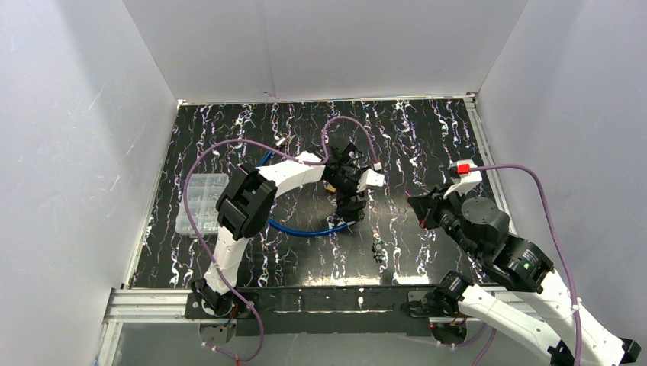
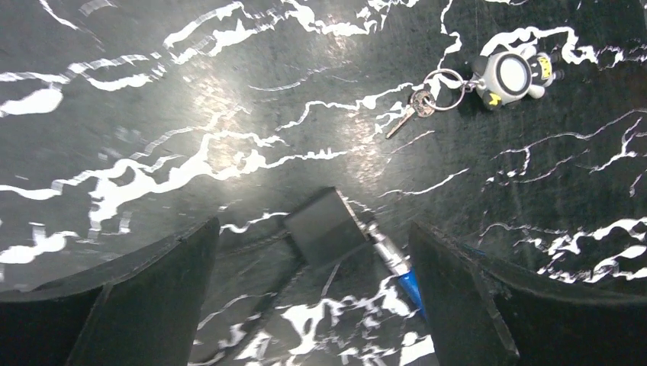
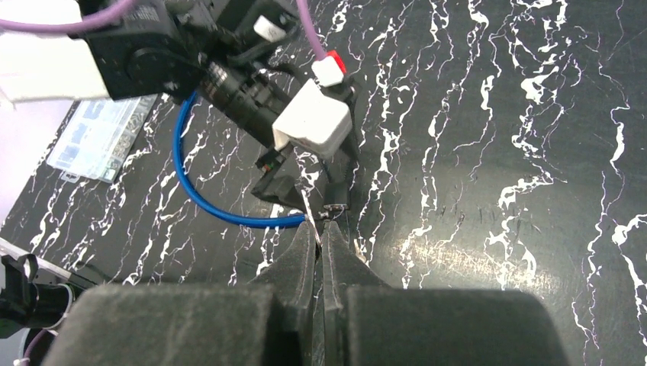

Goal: Unlock with the key

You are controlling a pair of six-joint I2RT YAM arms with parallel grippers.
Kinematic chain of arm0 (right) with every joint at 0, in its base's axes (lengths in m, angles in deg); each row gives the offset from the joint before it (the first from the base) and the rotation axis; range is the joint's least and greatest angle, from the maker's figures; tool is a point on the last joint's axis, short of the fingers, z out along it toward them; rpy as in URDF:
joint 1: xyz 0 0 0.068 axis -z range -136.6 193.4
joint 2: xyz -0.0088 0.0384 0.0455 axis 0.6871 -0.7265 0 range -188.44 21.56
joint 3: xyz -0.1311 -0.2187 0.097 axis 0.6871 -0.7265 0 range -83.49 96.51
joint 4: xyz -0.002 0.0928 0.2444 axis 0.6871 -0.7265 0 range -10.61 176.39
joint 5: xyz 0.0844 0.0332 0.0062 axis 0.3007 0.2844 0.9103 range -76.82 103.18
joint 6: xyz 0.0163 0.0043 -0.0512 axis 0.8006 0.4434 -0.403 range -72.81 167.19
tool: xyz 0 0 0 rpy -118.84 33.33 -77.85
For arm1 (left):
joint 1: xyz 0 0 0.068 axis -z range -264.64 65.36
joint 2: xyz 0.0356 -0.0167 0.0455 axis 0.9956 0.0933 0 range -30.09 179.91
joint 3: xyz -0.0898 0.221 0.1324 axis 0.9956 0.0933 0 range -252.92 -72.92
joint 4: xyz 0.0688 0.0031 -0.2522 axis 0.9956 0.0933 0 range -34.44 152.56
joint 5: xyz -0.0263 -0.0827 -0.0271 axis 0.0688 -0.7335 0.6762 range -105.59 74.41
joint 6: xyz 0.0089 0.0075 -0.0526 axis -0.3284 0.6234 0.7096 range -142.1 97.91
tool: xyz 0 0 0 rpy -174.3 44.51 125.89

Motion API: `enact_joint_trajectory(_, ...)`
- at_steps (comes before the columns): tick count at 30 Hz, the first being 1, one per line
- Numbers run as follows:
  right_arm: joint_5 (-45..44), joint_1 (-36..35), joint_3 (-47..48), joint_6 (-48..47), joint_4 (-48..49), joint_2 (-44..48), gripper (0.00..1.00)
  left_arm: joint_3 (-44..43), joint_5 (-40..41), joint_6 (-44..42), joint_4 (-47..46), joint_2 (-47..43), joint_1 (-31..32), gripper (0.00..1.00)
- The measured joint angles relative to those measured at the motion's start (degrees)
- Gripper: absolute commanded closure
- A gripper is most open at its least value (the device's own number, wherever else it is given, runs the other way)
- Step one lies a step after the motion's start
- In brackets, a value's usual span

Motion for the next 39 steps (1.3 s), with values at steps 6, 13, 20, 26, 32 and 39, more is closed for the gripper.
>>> enact_joint_trajectory(6,0.16,0.00,-0.08,-0.02,0.20,-0.33,0.99,-4.87,-1.62,-15.96,4.76,0.00,-2.07,0.02)
enact_joint_trajectory(13,0.16,0.20,-0.08,-0.02,0.29,-0.35,0.99,-4.59,-0.80,-35.95,9.18,0.25,-2.64,0.04)
enact_joint_trajectory(20,0.16,0.41,-0.06,-0.04,0.19,-0.35,0.99,-9.50,1.43,-44.03,12.05,5.27,-1.99,0.18)
enact_joint_trajectory(26,0.15,0.65,-0.06,-0.04,0.18,-0.33,0.99,-10.35,2.56,-49.15,14.93,6.23,-1.75,0.23)
enact_joint_trajectory(32,0.14,0.75,-0.06,-0.02,0.16,-0.29,0.99,-10.68,3.88,-51.70,17.78,6.23,-1.00,0.36)
enact_joint_trajectory(39,0.12,0.77,-0.06,0.15,-0.07,0.22,0.99,-11.98,6.08,-51.30,22.07,6.98,-0.09,0.71)
